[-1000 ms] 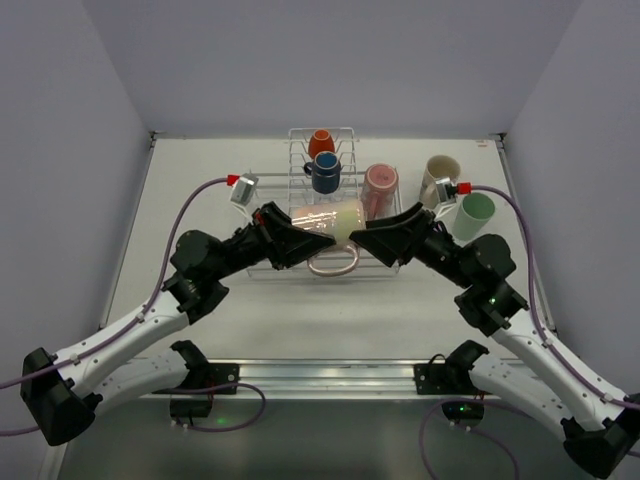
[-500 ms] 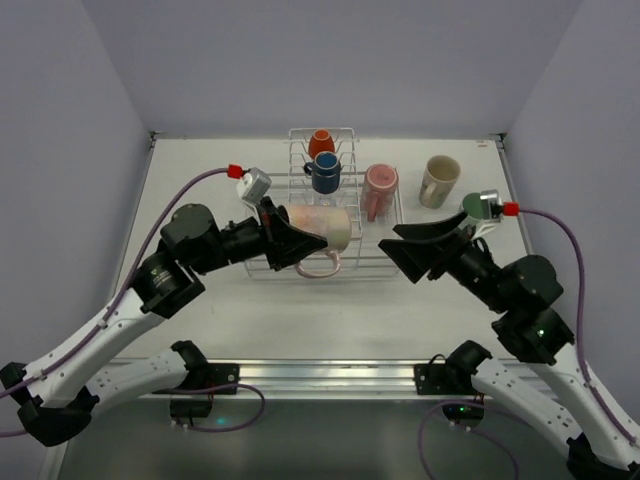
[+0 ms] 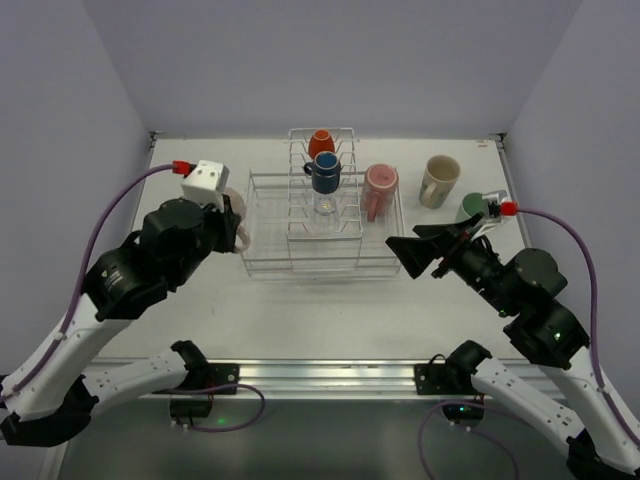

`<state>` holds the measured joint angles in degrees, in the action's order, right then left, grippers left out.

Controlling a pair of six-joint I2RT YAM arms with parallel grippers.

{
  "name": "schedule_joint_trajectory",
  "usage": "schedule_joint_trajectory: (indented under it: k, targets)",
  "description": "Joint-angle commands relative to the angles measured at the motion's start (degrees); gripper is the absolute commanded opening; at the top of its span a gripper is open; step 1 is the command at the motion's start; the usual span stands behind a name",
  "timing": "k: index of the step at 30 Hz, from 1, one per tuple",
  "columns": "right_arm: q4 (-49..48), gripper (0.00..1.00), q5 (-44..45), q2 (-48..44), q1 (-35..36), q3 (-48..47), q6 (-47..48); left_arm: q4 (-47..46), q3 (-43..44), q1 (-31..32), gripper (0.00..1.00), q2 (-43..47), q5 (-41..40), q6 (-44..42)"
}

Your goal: Unload the cups from the dish rack

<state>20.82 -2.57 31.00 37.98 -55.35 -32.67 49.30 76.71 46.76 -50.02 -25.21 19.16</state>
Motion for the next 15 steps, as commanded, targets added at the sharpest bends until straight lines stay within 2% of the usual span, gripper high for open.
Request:
schedule_joint_trajectory:
  k: [1, 3, 6, 7, 10, 15]
  targets:
    - [1.4, 0.99, -0.2, 0.8, 0.1, -2.7, 2.5, -6.0, 5.8, -0.4, 0.00, -5.7, -15.5, -3.8]
    - [2.5, 0.99, 0.0, 0.7, 0.2, -2.9, 3.5, -7.5, 9.7, -2.4, 0.00, -9.7, -17.3, -5.1]
    - [3.1, 0.99, 0.3, -0.2, 0.2, -2.8, 4.3, -8.7, 14.0, -15.9, 0.00, -15.9, -6.5, -7.4]
    - [3.0, 0.99, 0.4, -0.5, 0.2, -2.6, 4.5, -9.0, 14.5, -23.6, 0.00, -17.4, 0.0, -7.7]
    - [3.2, 0.99, 0.2, -2.0, 0.2, -1.9, 5.0, -9.7, 16.1, -33.3, 0.00, -23.6, 6.7, -6.8]
    - [3.5, 0.99, -0.3, -4.1, 0.2, -0.9, 5.8, -12.1, 16.7, -41.5, 0.00, -32.7, 12.8, -3.9]
